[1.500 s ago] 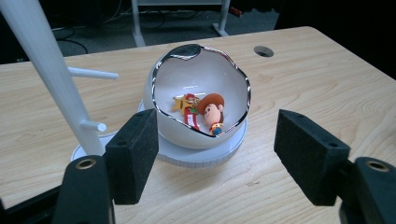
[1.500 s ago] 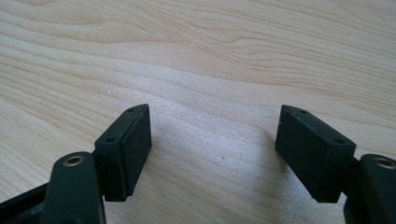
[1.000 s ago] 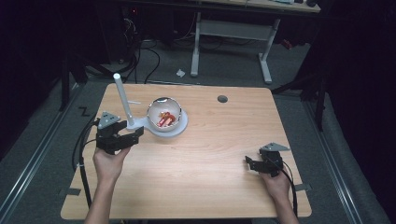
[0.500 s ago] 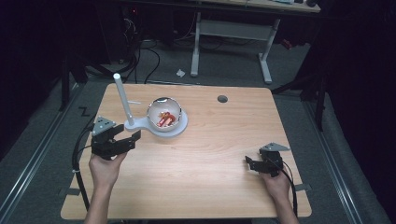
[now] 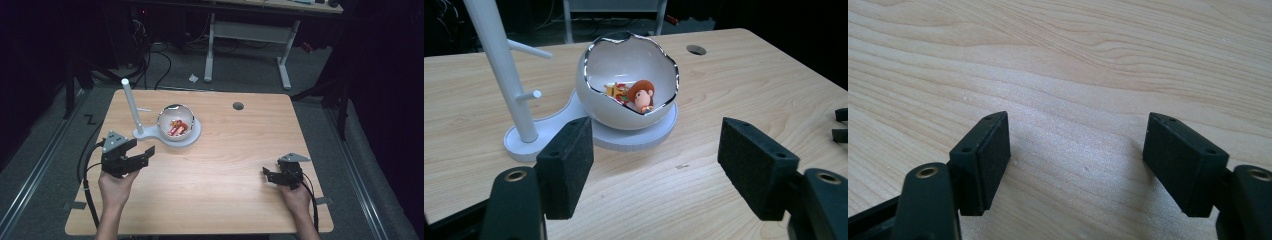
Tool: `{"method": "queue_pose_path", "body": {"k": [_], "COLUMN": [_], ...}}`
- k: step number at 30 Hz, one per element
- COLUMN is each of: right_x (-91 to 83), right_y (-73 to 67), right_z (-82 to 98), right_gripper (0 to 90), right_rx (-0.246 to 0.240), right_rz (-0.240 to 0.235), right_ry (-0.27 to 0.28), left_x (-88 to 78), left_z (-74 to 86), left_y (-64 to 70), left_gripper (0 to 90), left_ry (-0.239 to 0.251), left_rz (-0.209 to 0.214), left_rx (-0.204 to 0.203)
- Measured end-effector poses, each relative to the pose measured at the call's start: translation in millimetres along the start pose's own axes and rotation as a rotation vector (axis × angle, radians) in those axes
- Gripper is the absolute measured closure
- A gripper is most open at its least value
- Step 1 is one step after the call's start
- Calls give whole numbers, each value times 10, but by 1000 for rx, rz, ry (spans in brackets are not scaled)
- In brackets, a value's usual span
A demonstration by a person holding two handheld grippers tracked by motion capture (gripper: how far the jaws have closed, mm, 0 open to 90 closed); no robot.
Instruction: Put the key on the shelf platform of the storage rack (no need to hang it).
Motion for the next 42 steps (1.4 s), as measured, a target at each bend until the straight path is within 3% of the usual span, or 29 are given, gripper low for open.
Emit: {"method": "queue_pose_path", "body": {"k": [21, 30, 42], "right_x": [0, 0, 0], "right_y": [0, 0, 0], "right_z": [0, 0, 1], "right_gripper": [270, 270, 270], "right_rx": [0, 0, 0], "right_rz": [0, 0, 1], "right_ry": [0, 0, 1], "left_x": [274, 402, 587], "left_z": [309, 454, 680], "left_y": [180, 210, 237], "left_gripper": [306, 305, 305], "left_ry": [-69, -104, -165], "left_rz": [66, 66, 37], "left_rx": [13, 9, 23]}}
Point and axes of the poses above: each handheld gripper's, and its own axes: x roughly forward along the jaws, z roughly out of its underside, y roughly to its right, the point moved 5 cm from there along x, roughly forward along the jaws, and after that the axes turned 2 degrees about z, right-handed, at the moved point
